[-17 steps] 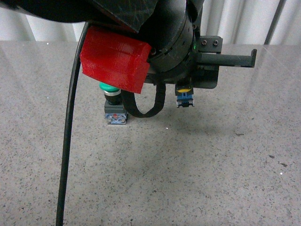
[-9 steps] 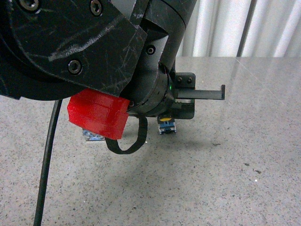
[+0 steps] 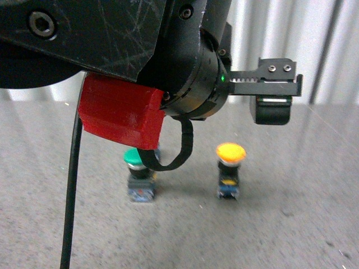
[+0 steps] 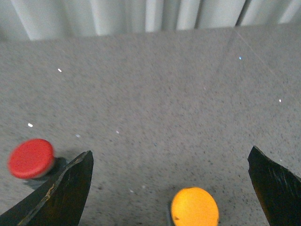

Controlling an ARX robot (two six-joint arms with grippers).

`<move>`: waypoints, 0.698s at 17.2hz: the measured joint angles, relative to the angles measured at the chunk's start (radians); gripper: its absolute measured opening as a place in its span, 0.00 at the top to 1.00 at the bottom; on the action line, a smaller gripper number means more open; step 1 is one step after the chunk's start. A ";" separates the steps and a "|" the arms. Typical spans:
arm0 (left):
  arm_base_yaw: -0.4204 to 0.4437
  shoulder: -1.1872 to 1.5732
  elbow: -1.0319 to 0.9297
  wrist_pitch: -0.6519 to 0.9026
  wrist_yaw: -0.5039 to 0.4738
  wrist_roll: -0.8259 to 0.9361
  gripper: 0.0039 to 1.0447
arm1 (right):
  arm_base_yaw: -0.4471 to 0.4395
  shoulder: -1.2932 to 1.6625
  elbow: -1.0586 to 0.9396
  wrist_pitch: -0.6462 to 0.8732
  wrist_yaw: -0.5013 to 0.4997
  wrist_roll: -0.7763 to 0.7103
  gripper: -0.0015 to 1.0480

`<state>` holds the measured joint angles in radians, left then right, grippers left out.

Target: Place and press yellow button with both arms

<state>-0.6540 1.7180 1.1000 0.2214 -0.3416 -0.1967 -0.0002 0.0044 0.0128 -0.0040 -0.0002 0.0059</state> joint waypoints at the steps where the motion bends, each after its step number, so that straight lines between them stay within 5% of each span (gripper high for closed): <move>1: 0.026 -0.084 -0.035 0.019 0.003 0.058 0.06 | 0.000 0.000 0.000 0.000 0.000 0.000 0.06; 7: 0.260 -0.592 -0.276 0.077 0.027 0.338 0.06 | 0.000 0.000 0.000 0.000 0.000 0.000 0.06; 12: 0.407 -1.026 -0.652 0.052 0.077 0.216 0.57 | 0.000 0.000 0.000 0.000 0.000 0.000 0.06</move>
<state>-0.2470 0.6918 0.4480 0.2733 -0.2646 0.0196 -0.0002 0.0044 0.0128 -0.0040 -0.0006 0.0059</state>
